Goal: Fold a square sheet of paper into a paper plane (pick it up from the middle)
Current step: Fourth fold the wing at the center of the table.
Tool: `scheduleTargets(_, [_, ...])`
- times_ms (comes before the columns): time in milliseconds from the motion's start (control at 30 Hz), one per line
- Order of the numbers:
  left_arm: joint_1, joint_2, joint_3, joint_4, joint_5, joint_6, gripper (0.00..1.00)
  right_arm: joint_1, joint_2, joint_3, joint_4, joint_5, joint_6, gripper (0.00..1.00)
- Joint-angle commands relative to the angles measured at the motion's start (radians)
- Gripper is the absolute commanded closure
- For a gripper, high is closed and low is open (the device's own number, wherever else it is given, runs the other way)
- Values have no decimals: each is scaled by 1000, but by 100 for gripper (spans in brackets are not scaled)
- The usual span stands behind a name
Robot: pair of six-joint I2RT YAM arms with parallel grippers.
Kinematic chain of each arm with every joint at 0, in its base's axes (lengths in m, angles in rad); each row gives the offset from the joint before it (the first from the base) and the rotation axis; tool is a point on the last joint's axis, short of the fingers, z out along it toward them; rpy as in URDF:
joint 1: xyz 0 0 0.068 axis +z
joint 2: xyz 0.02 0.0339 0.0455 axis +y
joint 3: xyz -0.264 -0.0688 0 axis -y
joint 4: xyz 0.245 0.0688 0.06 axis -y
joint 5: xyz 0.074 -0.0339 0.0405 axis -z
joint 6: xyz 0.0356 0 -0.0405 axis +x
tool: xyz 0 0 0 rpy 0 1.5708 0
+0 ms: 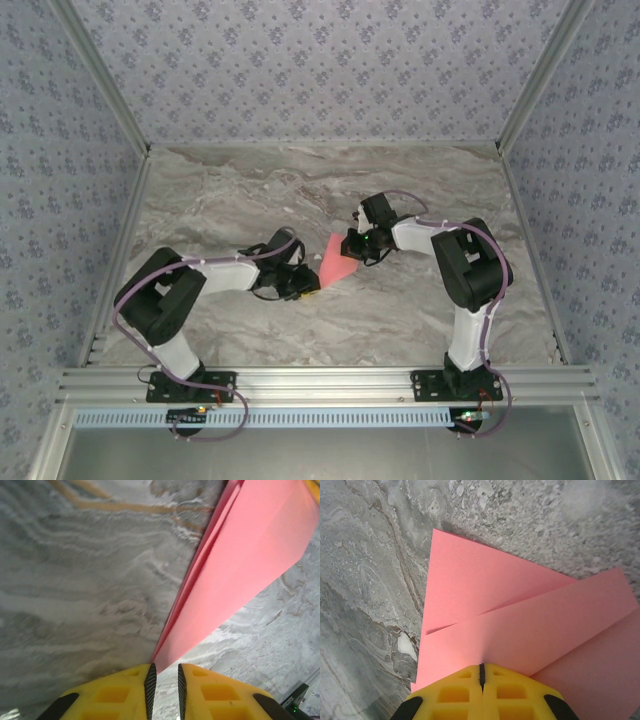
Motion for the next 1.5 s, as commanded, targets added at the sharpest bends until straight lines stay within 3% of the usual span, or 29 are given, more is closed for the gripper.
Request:
scheduleTargets(0, [11, -35, -9, -142, 2, 2, 80, -21, 82, -44, -129, 185, 7, 100])
scheduleTargets(233, [16, -145, 31, -41, -106, -22, 93, -21, 82, -45, -129, 182, 13, 100])
scheduleTargets(433, [-4, -65, 55, 40, -70, -33, 100, -21, 92, -42, -127, 172, 17, 100])
scheduleTargets(933, [-14, 80, 66, 1, -111, -23, 100, -18, 69, -12, -147, 140, 13, 100])
scheduleTargets(1233, [-14, 76, 37, -65, -133, -19, 100, 32, -29, 54, -69, -13, -65, 100])
scheduleTargets(1467, [-16, 74, 43, -93, -150, -12, 100, 109, -90, -52, 62, -78, -32, 100])
